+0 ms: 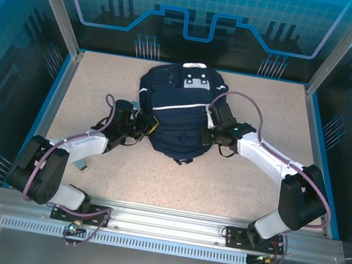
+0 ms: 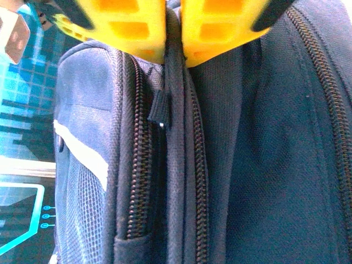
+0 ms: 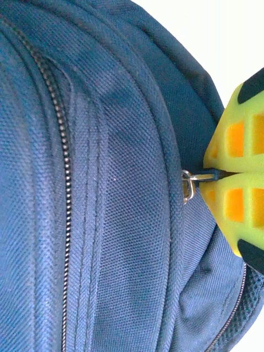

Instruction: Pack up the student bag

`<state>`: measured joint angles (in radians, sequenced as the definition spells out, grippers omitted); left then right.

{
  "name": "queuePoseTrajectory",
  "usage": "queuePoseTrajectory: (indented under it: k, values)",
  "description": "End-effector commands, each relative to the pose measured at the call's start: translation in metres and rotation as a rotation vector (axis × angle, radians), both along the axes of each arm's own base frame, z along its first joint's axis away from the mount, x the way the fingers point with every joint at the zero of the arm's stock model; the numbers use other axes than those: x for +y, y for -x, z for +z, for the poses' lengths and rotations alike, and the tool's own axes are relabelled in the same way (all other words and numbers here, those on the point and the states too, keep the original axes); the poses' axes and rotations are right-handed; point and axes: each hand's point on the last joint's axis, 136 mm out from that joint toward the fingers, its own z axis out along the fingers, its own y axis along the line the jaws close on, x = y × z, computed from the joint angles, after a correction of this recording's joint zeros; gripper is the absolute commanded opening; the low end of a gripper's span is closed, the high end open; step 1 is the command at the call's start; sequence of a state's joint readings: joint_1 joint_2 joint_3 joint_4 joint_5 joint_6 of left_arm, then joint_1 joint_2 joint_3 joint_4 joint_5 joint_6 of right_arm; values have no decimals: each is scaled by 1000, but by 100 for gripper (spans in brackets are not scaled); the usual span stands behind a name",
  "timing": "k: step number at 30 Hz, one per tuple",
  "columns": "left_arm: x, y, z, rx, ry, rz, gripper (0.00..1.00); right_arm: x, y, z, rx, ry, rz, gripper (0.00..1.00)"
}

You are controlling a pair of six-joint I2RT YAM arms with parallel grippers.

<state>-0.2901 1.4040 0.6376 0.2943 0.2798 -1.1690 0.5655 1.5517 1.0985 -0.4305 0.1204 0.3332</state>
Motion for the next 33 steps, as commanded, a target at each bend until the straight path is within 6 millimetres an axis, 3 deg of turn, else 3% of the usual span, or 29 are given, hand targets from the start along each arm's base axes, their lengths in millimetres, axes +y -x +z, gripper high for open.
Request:
queuePoseTrajectory:
  k: [1, 3, 6, 11, 14, 19, 27, 30, 33]
  values:
    - [31, 0, 5, -14, -100, 74, 36, 35, 3, 14, -10, -34, 94, 0]
    - [44, 7, 2, 0, -161, 98, 48, 66, 9, 17, -5, -62, 180, 0]
    - [53, 17, 6, 4, -190, 109, 58, 108, 18, 20, 10, -108, 287, 0]
    - [59, 30, 17, -2, -178, 129, 62, 159, 26, 26, 39, -208, 391, 0]
    - [57, 32, 22, -7, -142, 137, 63, 177, 31, 29, 53, -252, 431, 0]
    - [46, 24, 24, -4, -56, 125, 61, 187, 37, 27, 68, -270, 450, 0]
    - [33, 3, 9, 34, 45, 135, 52, 188, 46, 23, 87, -283, 457, 0]
    - [34, 1, 1, 52, 38, 146, 42, 183, 46, 23, 83, -264, 448, 0]
    - [38, 2, -5, 60, 17, 161, 28, 167, 44, 16, 73, -187, 404, 0]
